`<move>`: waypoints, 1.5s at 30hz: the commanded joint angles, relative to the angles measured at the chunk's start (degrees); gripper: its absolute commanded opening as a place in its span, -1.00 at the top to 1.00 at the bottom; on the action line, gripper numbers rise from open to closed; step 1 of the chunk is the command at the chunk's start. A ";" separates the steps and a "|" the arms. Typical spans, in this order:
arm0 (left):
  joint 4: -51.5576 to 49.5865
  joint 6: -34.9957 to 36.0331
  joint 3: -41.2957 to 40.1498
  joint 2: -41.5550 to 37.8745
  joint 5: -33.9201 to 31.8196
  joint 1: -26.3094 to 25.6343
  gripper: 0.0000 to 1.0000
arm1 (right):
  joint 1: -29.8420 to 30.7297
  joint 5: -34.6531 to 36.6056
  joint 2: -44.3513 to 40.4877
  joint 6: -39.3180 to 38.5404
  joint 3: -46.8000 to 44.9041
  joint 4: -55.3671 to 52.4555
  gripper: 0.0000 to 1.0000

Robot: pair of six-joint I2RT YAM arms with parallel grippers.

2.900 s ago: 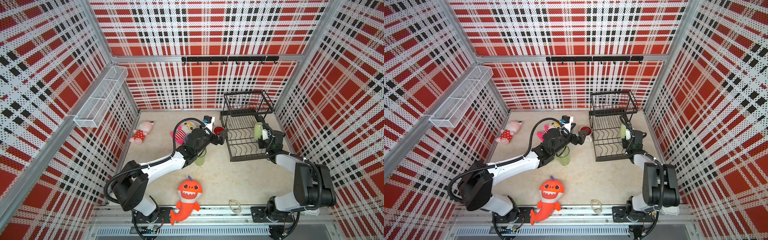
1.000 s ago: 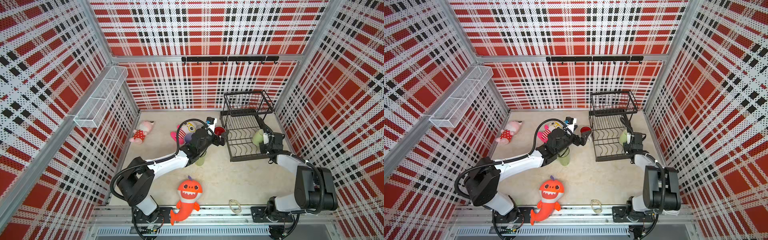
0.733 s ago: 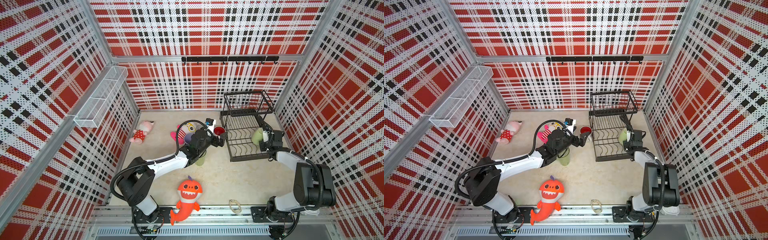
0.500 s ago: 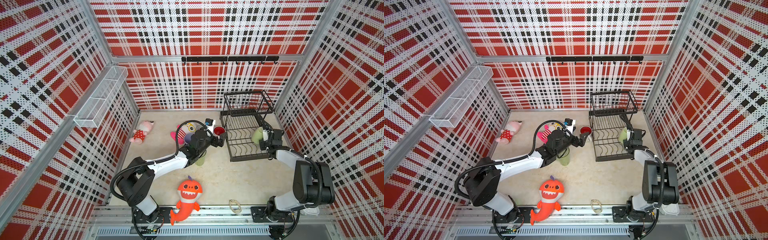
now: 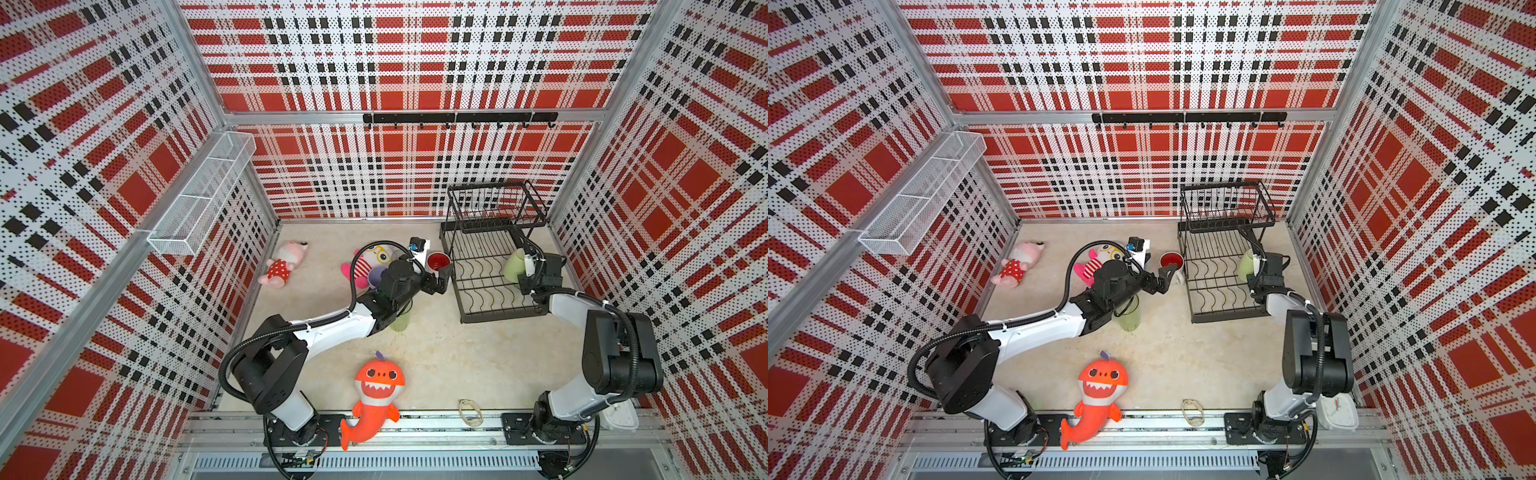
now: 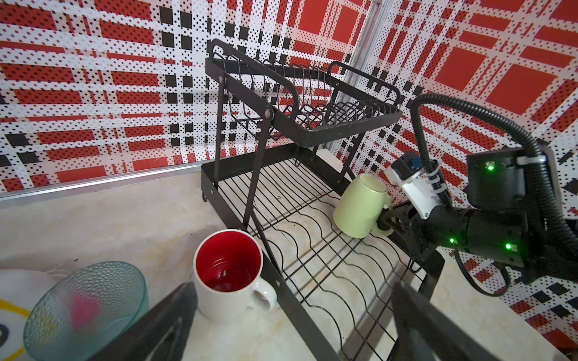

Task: Load cups into a dish rack
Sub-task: Place the cup upside down at the dish rack.

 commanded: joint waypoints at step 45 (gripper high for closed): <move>2.75 -0.42 -2.46 -0.92 -1.79 0.52 -0.98 | 10.27 22.83 -2.92 -12.86 -16.70 41.68 1.00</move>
